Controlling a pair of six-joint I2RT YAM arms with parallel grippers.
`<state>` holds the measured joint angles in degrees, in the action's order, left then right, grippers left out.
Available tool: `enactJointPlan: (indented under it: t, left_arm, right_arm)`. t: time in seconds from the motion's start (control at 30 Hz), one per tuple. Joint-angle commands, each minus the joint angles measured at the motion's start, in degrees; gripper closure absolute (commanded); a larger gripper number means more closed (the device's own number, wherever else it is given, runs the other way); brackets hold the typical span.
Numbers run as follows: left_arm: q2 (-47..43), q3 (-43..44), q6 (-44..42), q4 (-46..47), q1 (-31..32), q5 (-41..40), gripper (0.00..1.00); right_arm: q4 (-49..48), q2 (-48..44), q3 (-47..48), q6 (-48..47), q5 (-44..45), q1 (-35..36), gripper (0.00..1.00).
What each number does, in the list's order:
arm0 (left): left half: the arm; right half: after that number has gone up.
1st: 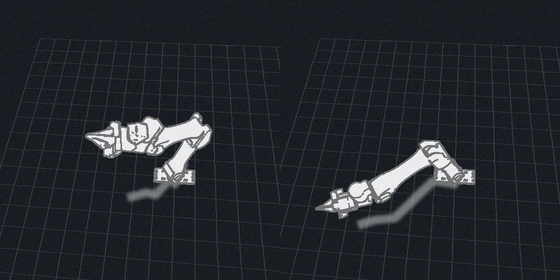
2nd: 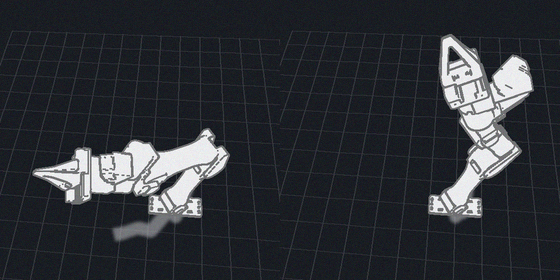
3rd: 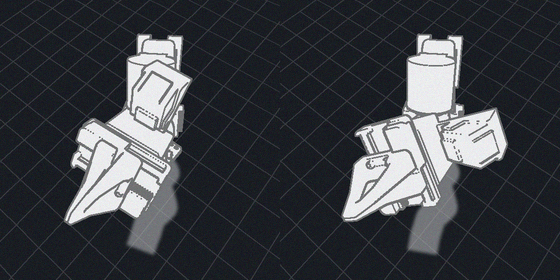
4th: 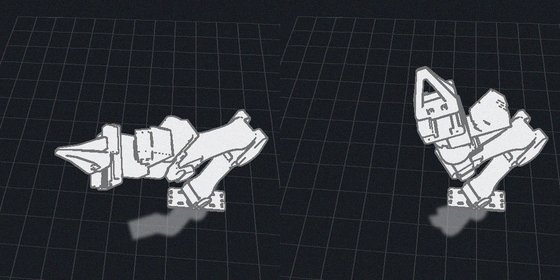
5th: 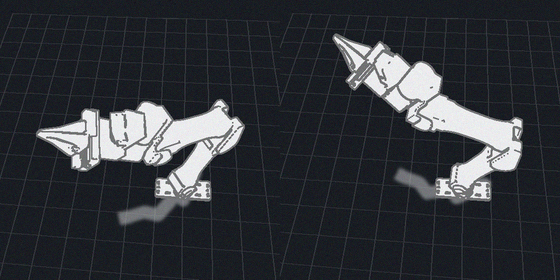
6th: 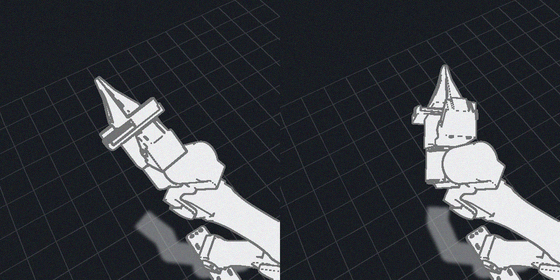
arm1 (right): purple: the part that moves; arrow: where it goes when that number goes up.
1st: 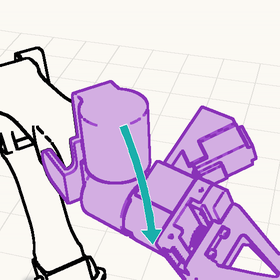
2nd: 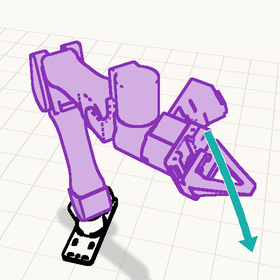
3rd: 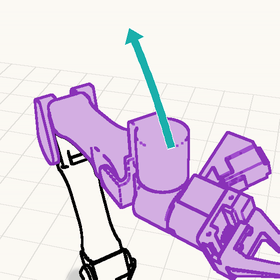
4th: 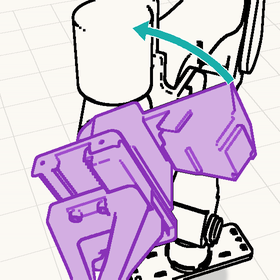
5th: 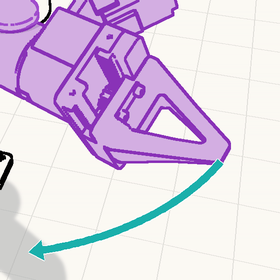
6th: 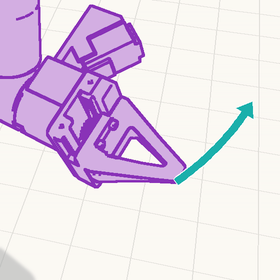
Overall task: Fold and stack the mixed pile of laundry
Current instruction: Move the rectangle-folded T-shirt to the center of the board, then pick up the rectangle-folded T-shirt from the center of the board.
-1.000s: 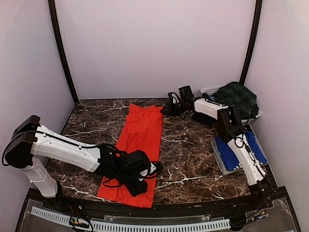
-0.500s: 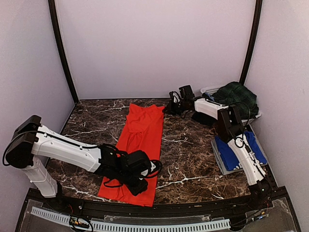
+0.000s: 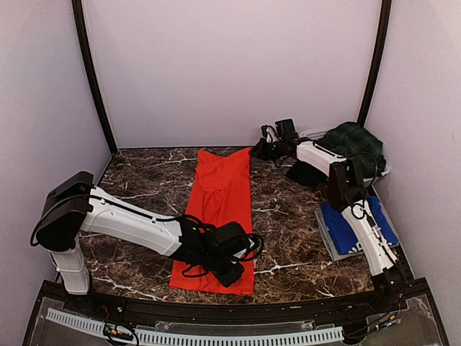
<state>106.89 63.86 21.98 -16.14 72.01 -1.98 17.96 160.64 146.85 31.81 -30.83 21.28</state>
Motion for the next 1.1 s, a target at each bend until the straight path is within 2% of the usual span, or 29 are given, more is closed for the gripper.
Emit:
enactJointPlan:
  t: [0.0, 0.07, 0.23, 0.4, 0.6, 0.73, 0.9, 1.07]
  left_arm:
    - [4.20, 3.13, -1.49, -1.50, 0.15, 1.79, 0.82]
    - [5.16, 5.22, -1.94, -1.57, 0.15, 1.85, 0.82]
    - [5.96, 9.68, -2.56, -3.26, 0.15, 1.80, 0.80]
    - [4.17, 14.99, -3.60, -7.02, 0.26, 3.23, 0.74]
    - [-4.28, 13.15, -3.19, -7.34, 0.26, 3.59, 0.64]
    - [-13.06, 3.72, 5.08, -4.85, -3.50, 3.80, 0.63]
    - [-27.52, -13.09, 19.47, -3.22, -11.03, 5.73, 0.63]
    - [-37.77, -23.87, 28.32, -7.92, -12.99, 6.13, 0.64]
  right_arm:
    - [-2.23, -0.06, 1.66, 0.41, 0.34, -1.06, 0.85]
    - [-2.06, -1.73, 0.62, 0.00, 0.37, -1.30, 0.70]
    - [-2.36, -9.05, -5.93, -1.71, 0.03, -2.14, 0.52]
    - [-1.20, -17.35, -14.47, -4.39, -1.55, -2.38, 0.48]
    - [-4.12, -31.83, -33.59, -5.25, -5.66, -2.30, 0.50]
    - [-9.51, -45.62, -54.41, -4.20, -7.81, -0.92, 0.52]
    - [-6.26, -60.59, -74.25, -7.00, -6.70, 4.63, 0.54]
    - [-4.88, -70.40, -92.30, -4.61, -6.19, 9.96, 0.58]
